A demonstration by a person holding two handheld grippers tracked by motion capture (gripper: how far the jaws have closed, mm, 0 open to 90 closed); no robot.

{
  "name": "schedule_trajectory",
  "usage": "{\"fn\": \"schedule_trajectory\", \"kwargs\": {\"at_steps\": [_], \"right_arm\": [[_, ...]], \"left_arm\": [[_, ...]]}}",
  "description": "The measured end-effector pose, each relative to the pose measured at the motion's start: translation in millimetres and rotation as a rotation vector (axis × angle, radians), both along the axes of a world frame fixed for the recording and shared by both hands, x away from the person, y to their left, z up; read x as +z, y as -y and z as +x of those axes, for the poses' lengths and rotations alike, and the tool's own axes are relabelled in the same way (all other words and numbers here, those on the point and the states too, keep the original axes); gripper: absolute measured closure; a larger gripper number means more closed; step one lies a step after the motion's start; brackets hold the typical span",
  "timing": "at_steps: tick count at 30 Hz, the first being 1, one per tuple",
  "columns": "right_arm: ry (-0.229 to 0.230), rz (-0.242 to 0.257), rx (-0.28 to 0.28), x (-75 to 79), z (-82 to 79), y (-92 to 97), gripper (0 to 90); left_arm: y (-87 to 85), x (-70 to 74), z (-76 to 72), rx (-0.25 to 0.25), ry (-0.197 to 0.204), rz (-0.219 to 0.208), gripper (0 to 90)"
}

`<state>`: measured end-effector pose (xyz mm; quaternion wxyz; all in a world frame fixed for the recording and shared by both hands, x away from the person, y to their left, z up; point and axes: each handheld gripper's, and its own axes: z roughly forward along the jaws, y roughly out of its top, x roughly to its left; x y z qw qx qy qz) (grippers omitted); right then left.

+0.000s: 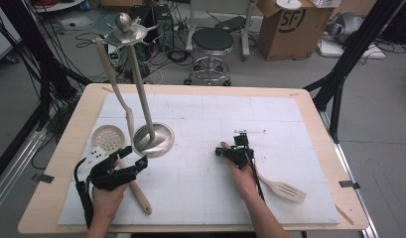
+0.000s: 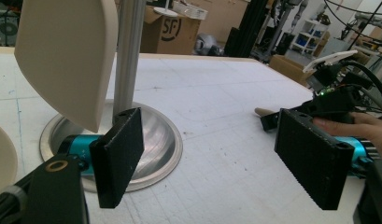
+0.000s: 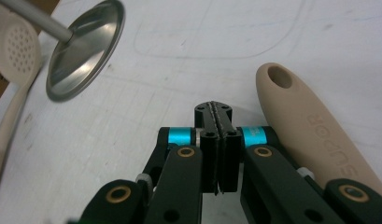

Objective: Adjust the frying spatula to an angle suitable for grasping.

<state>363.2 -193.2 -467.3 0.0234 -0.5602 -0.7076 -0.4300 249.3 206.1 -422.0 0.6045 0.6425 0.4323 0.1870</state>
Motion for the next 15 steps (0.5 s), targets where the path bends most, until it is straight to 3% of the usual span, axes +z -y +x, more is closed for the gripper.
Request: {"fn": "schedule_trajectory", "kwargs": {"at_steps": [5,8,15], "right_arm": [[-0.003,0.004,-0.060,0.0,5.8,8.8,90.0],[-0.009,-0.008,-0.059,2.1,3.7,10.1,89.8],[0.033,0.052,-0.058,27.0,-6.7,37.2,80.9]], "left_arm": [[1.3,-0.2,-0.2,-0.004,-0.001,0.003,24.5],[1.0,-0.4,-0.6,-0.006,-0.001,0.004,24.6],[3.0,-0.9,0.2,-0.008,-0.003,0.007,24.6]]}}
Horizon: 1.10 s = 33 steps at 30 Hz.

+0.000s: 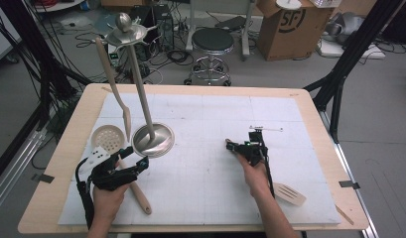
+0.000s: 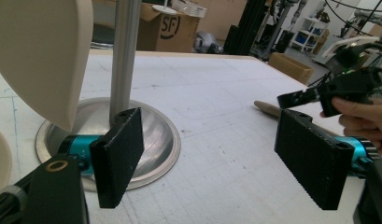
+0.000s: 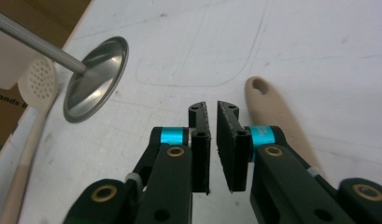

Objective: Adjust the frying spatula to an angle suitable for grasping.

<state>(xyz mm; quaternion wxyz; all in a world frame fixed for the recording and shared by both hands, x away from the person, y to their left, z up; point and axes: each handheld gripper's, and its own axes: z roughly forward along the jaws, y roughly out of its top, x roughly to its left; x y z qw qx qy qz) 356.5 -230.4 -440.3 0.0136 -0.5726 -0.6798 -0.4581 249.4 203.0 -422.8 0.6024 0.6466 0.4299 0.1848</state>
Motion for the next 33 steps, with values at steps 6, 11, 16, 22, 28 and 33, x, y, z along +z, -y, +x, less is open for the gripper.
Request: {"fn": "schedule_trajectory", "kwargs": {"at_steps": [6,11,16,22,28,33], "right_arm": [[-0.019,0.033,0.025,13.3,-5.5,30.2,47.9],[-0.018,0.040,0.052,29.6,-9.0,51.8,39.4],[-0.010,-0.053,0.124,44.1,-12.9,65.3,32.4],[-0.055,-0.045,0.145,37.0,-15.6,83.3,43.3],[-0.123,-0.025,0.158,27.1,-16.8,92.9,44.9],[-0.180,-0.024,0.190,21.8,-15.8,94.4,47.5]], "left_arm": [[2.7,-0.4,-0.6,-0.007,-0.002,0.011,24.5],[2.5,-0.9,-0.1,-0.003,-0.006,0.014,24.5],[3.1,-1.1,-0.1,-0.003,-0.007,0.016,24.6],[3.8,-1.1,-0.1,-0.006,-0.006,0.023,24.6],[3.8,-1.4,0.3,-0.009,-0.010,0.020,24.5],[4.0,-1.4,0.2,-0.011,-0.011,0.021,24.5]]}}
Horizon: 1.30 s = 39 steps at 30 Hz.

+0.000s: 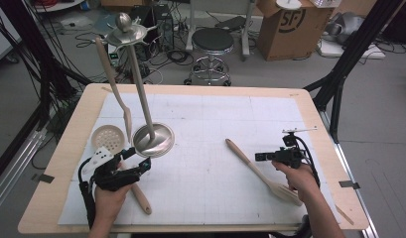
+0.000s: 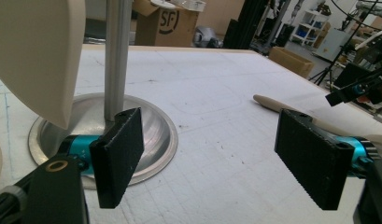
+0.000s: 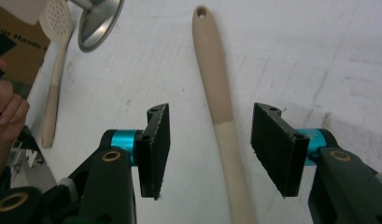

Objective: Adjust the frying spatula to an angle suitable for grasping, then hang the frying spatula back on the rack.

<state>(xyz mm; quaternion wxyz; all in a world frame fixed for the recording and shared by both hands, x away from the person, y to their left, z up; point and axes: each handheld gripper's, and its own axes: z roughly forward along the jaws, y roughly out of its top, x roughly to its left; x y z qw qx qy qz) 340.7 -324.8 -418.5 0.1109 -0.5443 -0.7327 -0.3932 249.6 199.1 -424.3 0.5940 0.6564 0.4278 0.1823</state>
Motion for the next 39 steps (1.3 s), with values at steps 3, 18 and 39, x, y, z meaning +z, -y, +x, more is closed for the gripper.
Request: {"fn": "schedule_trajectory", "kwargs": {"at_steps": [3,18,39], "right_arm": [[-0.031,-0.023,0.030,-3.1,0.3,-2.2,48.1],[-0.089,-0.066,0.069,-11.8,1.5,-6.8,50.2],[-0.121,-0.113,0.112,-21.3,-2.0,-11.0,52.2]], "left_arm": [[0.1,0.0,0.0,0.001,0.000,0.000,24.5],[1.8,-0.4,0.3,0.002,-0.001,0.000,24.5],[3.3,-0.5,0.9,-0.002,0.000,0.004,24.5]]}}
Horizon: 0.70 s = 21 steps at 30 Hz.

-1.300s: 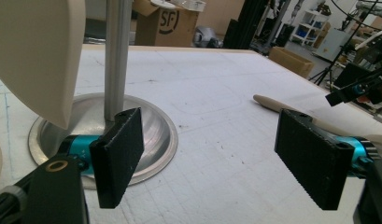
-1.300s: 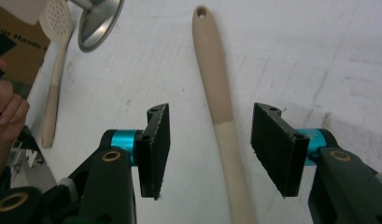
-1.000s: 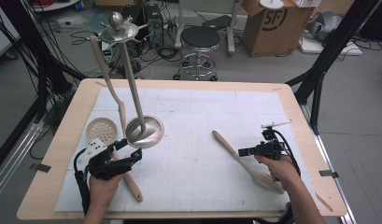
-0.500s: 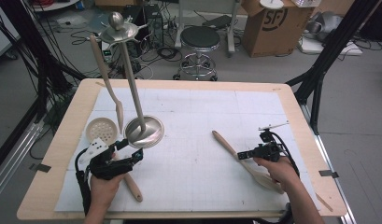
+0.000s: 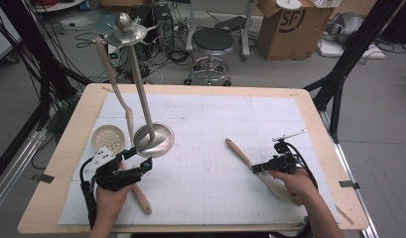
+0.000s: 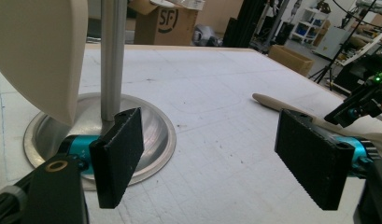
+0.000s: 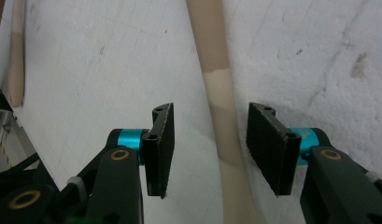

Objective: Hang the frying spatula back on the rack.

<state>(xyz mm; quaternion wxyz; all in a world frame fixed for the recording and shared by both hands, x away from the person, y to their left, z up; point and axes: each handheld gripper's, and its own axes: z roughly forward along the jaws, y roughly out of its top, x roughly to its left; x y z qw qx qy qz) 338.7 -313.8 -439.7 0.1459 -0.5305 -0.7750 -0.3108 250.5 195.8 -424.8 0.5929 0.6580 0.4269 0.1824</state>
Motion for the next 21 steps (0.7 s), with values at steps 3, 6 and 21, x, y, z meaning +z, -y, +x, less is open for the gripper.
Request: {"fn": "schedule_trajectory", "kwargs": {"at_steps": [3,6,21], "right_arm": [[0.002,-0.004,0.007,-1.4,-1.3,-1.7,53.8],[0.012,-0.005,0.012,-1.9,-2.4,-3.4,54.1],[0.185,-0.134,0.042,-2.8,-14.0,-14.7,69.5]], "left_arm": [[-0.1,0.0,0.0,0.000,0.001,0.001,24.5],[-0.1,0.2,-0.1,0.000,0.001,0.000,24.5],[4.1,-0.2,-0.5,-0.002,-0.002,0.018,24.4]]}}
